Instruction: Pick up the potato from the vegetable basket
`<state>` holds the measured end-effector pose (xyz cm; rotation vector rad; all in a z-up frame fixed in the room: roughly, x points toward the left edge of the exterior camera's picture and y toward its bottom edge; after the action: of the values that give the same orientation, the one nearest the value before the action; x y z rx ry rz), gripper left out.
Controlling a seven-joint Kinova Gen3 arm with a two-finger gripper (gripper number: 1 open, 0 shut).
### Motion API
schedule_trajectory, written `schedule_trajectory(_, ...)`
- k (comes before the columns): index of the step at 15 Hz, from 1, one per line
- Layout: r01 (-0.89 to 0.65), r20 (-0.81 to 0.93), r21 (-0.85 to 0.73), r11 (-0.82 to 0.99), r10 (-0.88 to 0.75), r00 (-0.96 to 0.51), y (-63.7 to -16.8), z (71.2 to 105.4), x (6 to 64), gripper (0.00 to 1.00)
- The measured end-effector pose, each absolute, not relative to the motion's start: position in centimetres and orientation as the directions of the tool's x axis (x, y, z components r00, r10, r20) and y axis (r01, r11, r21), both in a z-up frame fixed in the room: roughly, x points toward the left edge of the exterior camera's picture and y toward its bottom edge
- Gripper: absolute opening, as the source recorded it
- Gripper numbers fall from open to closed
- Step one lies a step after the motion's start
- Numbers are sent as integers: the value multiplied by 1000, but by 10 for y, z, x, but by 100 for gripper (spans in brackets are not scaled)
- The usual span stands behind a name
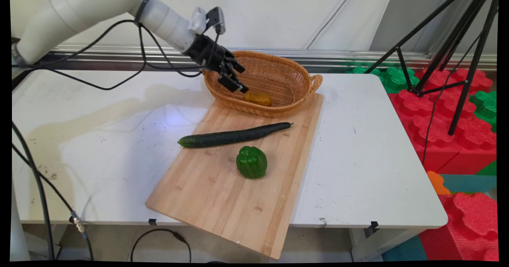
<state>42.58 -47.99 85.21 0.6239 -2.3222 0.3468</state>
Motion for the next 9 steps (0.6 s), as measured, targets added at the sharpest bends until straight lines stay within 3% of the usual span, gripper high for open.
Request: schedule_trajectory(9,-512,648,-16,859,-381,-659,-515,823,402,100)
